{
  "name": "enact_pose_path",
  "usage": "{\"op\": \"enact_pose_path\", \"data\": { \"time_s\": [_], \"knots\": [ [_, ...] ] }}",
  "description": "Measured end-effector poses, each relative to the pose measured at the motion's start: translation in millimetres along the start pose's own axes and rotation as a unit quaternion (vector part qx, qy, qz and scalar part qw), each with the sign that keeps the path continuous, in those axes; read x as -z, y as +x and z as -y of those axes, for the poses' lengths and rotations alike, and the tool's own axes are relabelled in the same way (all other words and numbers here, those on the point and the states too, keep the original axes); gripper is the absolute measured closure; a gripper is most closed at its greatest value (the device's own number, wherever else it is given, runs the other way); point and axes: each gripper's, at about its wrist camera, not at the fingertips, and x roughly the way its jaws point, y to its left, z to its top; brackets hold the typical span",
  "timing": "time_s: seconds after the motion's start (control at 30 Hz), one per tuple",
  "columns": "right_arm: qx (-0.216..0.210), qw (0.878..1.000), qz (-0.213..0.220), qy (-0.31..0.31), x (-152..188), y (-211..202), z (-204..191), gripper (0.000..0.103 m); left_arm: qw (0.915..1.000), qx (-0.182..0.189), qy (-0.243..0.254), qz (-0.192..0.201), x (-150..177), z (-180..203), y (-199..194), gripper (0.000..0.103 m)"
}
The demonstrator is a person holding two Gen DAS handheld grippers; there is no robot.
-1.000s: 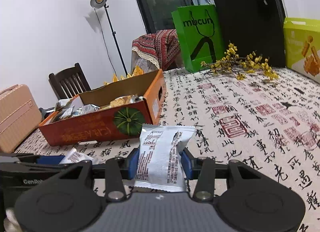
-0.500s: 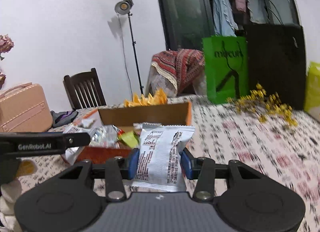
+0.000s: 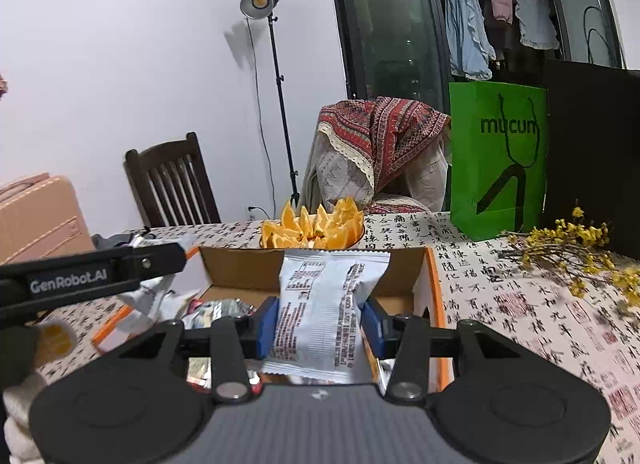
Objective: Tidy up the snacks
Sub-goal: 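Carry both white sachets into the box and open both grippers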
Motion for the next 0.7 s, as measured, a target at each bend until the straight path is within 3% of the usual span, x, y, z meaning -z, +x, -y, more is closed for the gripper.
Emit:
{"op": "enact_pose_path", "data": {
  "time_s": [0.13, 0.3, 0.53, 0.63, 0.7],
  "knots": [
    [0.012, 1.000, 0.002, -0.006, 3.8, 19.0, -1.5, 0.059, 0.9996, -0.014, 0.022, 0.011, 7.1, -5.1, 14.6, 0.031],
    [0.009, 1.000, -0.004, -0.009, 16.0, 35.0, 2.8, 0.059, 0.9996, -0.011, 0.024, -0.003, 14.9, -10.7, 29.7, 0.031],
    [0.007, 1.000, -0.011, -0.009, 22.4, 40.4, 6.5, 0.059, 0.9994, -0.011, 0.034, 0.002, 22.0, -8.3, 30.8, 0.028],
    [0.007, 1.000, -0.008, -0.006, 21.0, 39.2, 7.4, 0.057, 0.9993, -0.008, 0.035, 0.010, 22.5, -8.5, 28.1, 0.022],
    [0.007, 1.000, -0.005, -0.006, 20.6, 37.9, 7.9, 0.049, 0.9994, -0.004, 0.030, 0.019, 22.1, -9.8, 24.5, 0.012]
  ]
}}
